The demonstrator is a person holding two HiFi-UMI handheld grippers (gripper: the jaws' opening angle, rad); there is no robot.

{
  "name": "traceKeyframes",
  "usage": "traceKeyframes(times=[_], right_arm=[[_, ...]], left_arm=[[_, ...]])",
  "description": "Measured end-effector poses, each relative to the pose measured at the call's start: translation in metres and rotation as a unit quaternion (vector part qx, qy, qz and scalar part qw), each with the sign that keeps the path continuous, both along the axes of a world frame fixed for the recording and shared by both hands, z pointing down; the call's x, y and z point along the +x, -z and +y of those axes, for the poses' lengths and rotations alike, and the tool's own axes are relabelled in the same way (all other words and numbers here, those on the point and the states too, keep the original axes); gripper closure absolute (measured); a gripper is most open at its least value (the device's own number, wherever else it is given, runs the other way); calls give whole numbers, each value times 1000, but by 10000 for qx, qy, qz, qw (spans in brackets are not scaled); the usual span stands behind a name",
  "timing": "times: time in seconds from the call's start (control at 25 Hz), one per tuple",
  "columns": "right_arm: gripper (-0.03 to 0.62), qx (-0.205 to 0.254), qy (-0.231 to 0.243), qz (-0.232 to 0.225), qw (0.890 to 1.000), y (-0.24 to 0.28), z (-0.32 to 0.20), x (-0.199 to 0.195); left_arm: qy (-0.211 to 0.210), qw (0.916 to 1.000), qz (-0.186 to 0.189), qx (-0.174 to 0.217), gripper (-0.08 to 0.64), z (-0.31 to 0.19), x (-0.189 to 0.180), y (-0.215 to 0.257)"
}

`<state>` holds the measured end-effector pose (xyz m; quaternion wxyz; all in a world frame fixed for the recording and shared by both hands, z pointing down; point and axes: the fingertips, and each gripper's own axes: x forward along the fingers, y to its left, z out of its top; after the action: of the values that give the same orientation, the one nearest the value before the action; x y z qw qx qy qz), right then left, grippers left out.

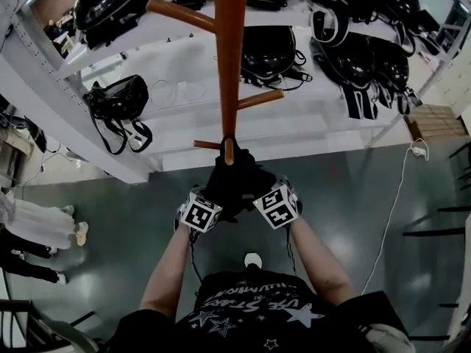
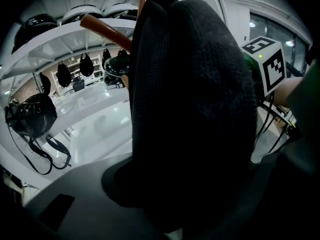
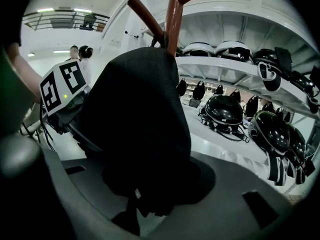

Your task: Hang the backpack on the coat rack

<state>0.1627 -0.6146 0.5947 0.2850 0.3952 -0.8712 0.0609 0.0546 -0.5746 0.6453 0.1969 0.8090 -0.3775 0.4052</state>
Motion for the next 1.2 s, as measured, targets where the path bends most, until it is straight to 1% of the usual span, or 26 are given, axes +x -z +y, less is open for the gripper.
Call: traceKeyframes(times=[0.04, 0.12, 0.16, 0.32, 0.4, 0.56, 0.76, 0.96, 1.2], right_arm=[[450, 30, -34, -37, 10000, 0, 1, 0], [372, 55, -110, -172, 9998, 2, 4, -2], [348, 53, -149, -218, 9996, 2, 7, -2], [302, 126, -359, -355, 9986, 9, 24, 1], [297, 168, -510, -368, 9979, 13, 33, 6], [295, 281, -951, -420, 9942, 23, 51, 19], [295, 315, -1492, -489, 9871, 31, 85, 28], [295, 342, -1790, -626, 9813, 38, 125, 15], [299, 484, -1940, -746, 9770, 55, 172, -18]], left_arm=[[75, 10000, -5, 59, 348, -2, -3, 0], [182, 9997, 3, 166, 298, -4, -10, 1], [194, 9996, 6, 206, 290, -4, -13, 2], [66, 9991, -30, 406, 249, 5, -18, 9], [-5, 9984, 16, 567, 239, 12, -20, 16], [-15, 9965, 301, 778, 229, 33, -26, 33], [-141, 9951, 412, 887, 227, 70, -43, 43], [-274, 9935, 502, 983, 227, 105, -65, 51], [-244, 9894, 848, 1156, 227, 148, -97, 72]])
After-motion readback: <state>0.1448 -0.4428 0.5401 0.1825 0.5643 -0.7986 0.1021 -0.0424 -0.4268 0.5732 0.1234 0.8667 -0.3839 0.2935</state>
